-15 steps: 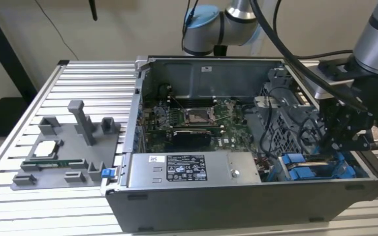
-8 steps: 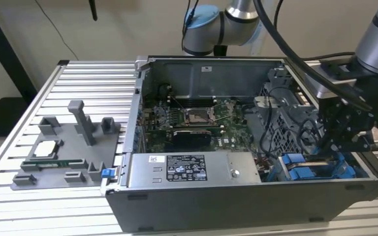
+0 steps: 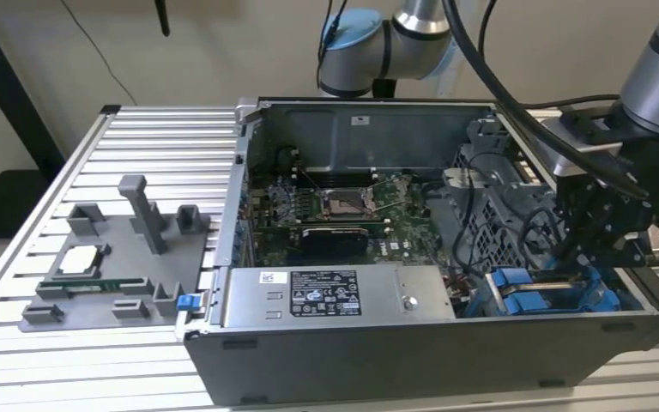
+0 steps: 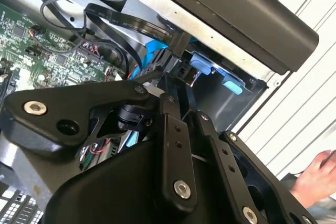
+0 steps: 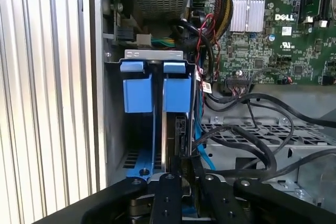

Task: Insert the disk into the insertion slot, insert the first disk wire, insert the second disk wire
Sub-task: 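Insert the first disk wire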

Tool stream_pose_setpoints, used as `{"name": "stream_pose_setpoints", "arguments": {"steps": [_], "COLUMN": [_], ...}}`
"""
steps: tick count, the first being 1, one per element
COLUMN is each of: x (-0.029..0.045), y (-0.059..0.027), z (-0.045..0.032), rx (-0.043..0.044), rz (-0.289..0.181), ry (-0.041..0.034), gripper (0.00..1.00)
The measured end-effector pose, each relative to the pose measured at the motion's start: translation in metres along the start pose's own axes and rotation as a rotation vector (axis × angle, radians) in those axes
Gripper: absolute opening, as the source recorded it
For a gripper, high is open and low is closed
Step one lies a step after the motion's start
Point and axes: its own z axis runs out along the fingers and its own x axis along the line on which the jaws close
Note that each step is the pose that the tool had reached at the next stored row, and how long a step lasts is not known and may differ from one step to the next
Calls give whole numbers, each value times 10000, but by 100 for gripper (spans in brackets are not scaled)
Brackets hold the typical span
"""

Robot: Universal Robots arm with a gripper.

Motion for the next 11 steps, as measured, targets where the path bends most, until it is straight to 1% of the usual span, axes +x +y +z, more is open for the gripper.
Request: {"name": "stream_pose_setpoints", "arguments": {"steps": [6, 9, 11], "x": [0, 2, 3], "y": [-3, -18, -24], "z": [39, 45, 68], "rx": [-1, -18, -18], "rz": [1, 3, 3], "ry": [-38, -29, -22], "gripper": [0, 0, 0]}}
